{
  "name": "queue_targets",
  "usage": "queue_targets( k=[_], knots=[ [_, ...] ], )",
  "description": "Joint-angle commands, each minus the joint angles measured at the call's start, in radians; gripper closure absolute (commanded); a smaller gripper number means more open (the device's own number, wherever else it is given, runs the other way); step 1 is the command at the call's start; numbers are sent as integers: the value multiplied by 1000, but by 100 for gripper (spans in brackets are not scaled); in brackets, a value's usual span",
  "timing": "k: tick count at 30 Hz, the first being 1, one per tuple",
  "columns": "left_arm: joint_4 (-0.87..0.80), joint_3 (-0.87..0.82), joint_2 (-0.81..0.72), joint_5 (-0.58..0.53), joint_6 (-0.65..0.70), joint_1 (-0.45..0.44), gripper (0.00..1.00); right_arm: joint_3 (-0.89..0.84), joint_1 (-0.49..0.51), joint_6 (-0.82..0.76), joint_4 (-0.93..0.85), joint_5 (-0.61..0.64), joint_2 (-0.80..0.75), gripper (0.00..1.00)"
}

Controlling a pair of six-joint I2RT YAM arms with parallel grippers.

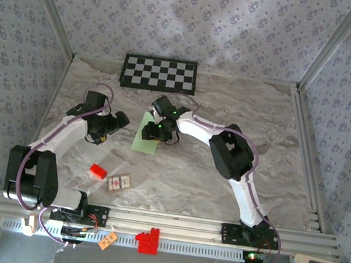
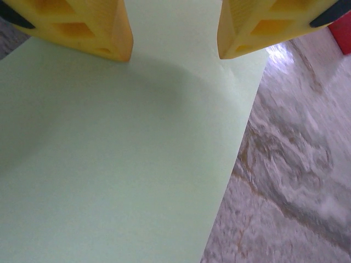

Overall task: Fold a paper plane with a square sheet of paper (pick it up from the middle)
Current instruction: Move the paper to the center of the table.

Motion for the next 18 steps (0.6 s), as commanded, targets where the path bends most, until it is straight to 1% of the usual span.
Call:
queue_targets(
  k=[1, 3, 6, 9, 11, 14, 16, 18],
  knots=[
    [18, 20, 23, 75, 46, 6, 0, -49, -32, -202, -249, 13, -9, 52],
    [26, 27, 44, 121, 56, 5, 0, -120, -62, -272, -261, 11, -50, 52],
    [63, 29, 75, 196, 53, -8, 0, -231, -106, -372, -253, -37, -130, 53],
    [90, 38, 101, 231, 43, -37, 0, -324, -154, -421, -195, -147, -222, 53],
    [105, 45, 118, 248, 34, -68, 0, -358, -176, -388, -146, -191, -289, 53],
    [119, 53, 141, 273, 13, -118, 0, -419, -200, -244, -8, -207, -396, 52],
    [141, 41, 144, 280, -19, -158, 0, -471, -205, -130, 78, -139, -453, 51],
    [166, 21, 144, 284, -54, -194, 0, -503, -205, -43, 104, -52, -481, 52]
  ],
)
